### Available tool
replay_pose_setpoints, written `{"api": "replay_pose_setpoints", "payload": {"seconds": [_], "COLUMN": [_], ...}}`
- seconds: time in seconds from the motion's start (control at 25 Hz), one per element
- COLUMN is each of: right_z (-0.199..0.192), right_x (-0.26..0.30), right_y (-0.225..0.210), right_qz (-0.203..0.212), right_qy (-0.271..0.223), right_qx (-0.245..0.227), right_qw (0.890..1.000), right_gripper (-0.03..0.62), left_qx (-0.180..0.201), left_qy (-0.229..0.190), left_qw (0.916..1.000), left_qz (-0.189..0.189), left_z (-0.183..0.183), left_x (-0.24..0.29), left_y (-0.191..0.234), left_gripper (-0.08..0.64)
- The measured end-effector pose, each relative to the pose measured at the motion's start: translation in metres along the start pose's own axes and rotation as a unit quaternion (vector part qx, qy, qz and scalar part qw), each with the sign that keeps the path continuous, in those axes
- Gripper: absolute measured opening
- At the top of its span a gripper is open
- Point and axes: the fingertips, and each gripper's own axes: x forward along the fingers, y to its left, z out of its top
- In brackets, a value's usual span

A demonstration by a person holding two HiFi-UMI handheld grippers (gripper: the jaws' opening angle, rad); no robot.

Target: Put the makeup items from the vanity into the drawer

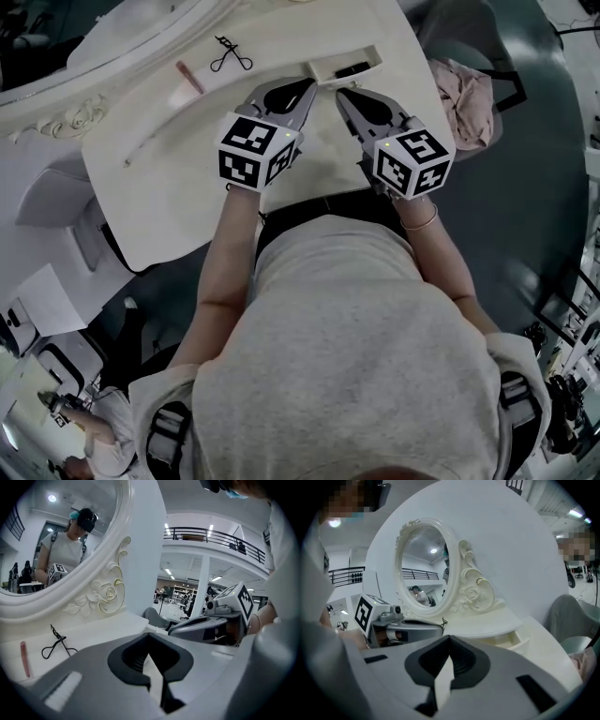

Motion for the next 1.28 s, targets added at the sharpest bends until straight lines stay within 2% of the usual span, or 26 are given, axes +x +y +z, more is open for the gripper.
{"api": "replay_pose_setpoints", "payload": {"seconds": [0.24,0.44,0.56,0.84,1.28], "right_z": [0.003,0.007,0.011,0.012,0.005], "right_x": [0.009,0.015,0.017,0.019,0.025], "right_y": [0.022,0.041,0.046,0.053,0.061], "right_qz": [0.017,0.035,0.042,0.053,0.068], "right_qy": [0.007,0.007,0.007,0.012,0.030], "right_qx": [-0.021,-0.043,-0.056,-0.072,-0.085], "right_qw": [1.000,0.998,0.998,0.996,0.994], "right_gripper": [0.008,0.008,0.008,0.008,0.008], "left_qx": [-0.021,-0.086,-0.111,-0.132,-0.131], "left_qy": [-0.023,-0.066,-0.071,-0.080,-0.088], "left_qw": [0.9993,0.9926,0.9888,0.9837,0.9812], "left_qz": [0.021,0.055,0.070,0.093,0.111], "left_z": [-0.001,-0.006,-0.014,-0.020,-0.026], "left_x": [-0.024,-0.045,-0.053,-0.064,-0.071], "left_y": [0.001,0.009,0.012,0.012,0.005], "left_gripper": [0.009,0.009,0.009,0.009,0.009]}}
